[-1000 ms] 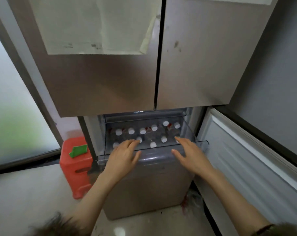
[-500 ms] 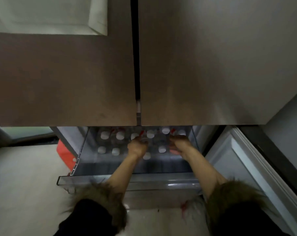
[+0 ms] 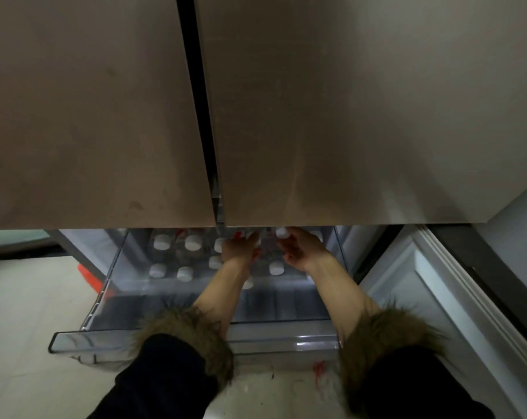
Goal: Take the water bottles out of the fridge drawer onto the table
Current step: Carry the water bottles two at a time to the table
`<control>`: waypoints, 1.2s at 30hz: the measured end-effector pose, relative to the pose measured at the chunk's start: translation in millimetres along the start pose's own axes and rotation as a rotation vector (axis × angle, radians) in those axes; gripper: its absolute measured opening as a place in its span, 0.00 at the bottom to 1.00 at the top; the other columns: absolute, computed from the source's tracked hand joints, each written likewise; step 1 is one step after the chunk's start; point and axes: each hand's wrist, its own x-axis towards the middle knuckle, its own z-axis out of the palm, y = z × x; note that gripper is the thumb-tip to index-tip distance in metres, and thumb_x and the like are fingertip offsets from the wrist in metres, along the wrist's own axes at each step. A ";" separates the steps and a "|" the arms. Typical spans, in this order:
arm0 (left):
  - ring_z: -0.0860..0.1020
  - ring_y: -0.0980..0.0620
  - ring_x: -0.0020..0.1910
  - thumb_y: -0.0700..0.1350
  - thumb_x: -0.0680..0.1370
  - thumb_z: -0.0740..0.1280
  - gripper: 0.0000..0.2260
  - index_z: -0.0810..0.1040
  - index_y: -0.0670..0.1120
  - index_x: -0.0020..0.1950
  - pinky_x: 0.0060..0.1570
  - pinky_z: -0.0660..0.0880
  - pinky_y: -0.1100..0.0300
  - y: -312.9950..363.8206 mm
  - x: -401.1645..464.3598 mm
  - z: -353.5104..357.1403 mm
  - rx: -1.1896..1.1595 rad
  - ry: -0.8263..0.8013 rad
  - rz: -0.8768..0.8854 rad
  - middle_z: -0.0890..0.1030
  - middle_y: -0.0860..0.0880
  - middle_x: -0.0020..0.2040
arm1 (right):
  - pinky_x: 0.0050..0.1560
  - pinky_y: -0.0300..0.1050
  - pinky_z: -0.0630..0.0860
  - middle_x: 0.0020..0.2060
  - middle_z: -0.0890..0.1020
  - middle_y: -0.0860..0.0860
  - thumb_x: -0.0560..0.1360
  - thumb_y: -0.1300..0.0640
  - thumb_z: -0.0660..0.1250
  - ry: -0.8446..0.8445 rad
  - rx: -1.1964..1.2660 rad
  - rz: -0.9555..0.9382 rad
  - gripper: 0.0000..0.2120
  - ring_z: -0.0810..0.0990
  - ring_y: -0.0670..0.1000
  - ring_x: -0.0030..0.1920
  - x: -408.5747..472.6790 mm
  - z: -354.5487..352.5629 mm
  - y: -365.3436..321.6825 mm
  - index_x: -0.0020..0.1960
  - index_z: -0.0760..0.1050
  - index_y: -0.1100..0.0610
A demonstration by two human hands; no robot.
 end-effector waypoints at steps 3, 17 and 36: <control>0.73 0.57 0.33 0.38 0.74 0.66 0.13 0.72 0.38 0.58 0.28 0.73 0.69 -1.2 -7.3 -4.1 0.047 0.044 0.011 0.74 0.50 0.37 | 0.23 0.34 0.71 0.30 0.77 0.52 0.75 0.61 0.65 0.028 0.036 -0.013 0.06 0.76 0.47 0.27 2.7 0.4 5.2 0.40 0.71 0.57; 0.75 0.48 0.38 0.43 0.75 0.67 0.07 0.69 0.43 0.45 0.38 0.75 0.57 4.4 -48.1 -30.5 0.392 -0.071 -0.003 0.74 0.46 0.37 | 0.15 0.30 0.57 0.24 0.69 0.52 0.73 0.67 0.63 0.139 -0.511 -0.008 0.11 0.64 0.45 0.20 -56.4 -5.0 9.2 0.34 0.67 0.59; 0.75 0.37 0.55 0.51 0.74 0.64 0.23 0.64 0.38 0.61 0.54 0.73 0.48 38.5 -128.6 -75.3 0.855 0.152 0.329 0.75 0.38 0.59 | 0.42 0.45 0.72 0.42 0.76 0.55 0.72 0.50 0.66 0.363 -1.220 -0.358 0.13 0.78 0.58 0.47 -155.0 -16.0 -8.9 0.39 0.71 0.60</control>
